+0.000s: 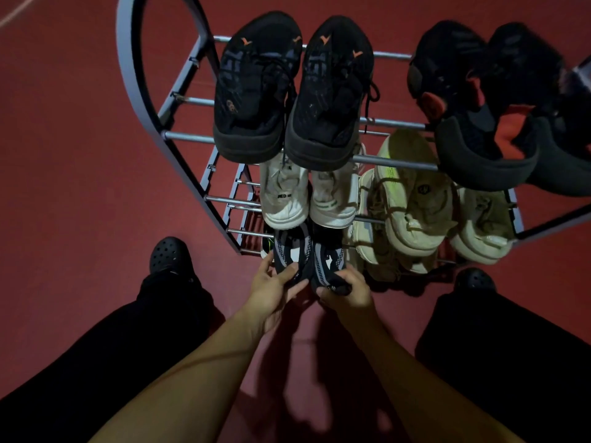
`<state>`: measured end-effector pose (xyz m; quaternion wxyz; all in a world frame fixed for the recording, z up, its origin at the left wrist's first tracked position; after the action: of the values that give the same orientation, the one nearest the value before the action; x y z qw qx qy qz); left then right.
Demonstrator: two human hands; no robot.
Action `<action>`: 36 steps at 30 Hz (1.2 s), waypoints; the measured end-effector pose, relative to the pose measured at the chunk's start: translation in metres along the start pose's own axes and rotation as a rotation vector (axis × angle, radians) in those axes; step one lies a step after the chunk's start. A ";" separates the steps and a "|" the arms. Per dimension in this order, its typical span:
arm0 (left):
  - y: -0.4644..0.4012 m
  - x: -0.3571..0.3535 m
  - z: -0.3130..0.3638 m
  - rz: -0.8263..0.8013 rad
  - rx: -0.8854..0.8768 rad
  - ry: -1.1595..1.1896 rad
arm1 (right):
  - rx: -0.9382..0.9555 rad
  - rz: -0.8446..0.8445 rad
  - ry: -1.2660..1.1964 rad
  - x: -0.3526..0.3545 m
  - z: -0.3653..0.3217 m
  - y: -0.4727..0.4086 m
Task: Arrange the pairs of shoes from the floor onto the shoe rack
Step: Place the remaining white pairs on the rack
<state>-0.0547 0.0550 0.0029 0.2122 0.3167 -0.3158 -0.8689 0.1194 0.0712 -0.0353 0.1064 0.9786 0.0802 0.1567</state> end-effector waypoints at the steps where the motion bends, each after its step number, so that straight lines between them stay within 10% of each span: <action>1: -0.003 -0.002 0.003 -0.007 -0.017 -0.006 | 0.009 0.000 0.006 -0.001 -0.001 -0.006; 18: -0.069 -0.006 0.030 0.006 -0.216 -0.366 | -0.118 -0.140 0.091 -0.019 -0.026 -0.081; 28: -0.046 0.008 0.022 0.027 -0.540 -1.109 | -0.023 -0.148 0.247 -0.008 -0.025 -0.054; 36: -0.003 0.015 0.007 -0.003 -0.416 -1.404 | 0.049 -0.315 0.420 0.024 -0.023 -0.002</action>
<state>-0.0708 0.0518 -0.0010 0.0144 -0.3611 -0.2054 -0.9095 0.1344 0.0819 -0.0079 0.0868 0.9024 0.2558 0.3358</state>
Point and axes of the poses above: each hand's wrist, its own y-axis away from the middle knuckle, its own x-axis out of the back of the hand, z = x × y, the point moved 1 cm from there along -y, towards the middle knuckle, and after that the axes turned 1 degree about -y, right-handed, at the moved point
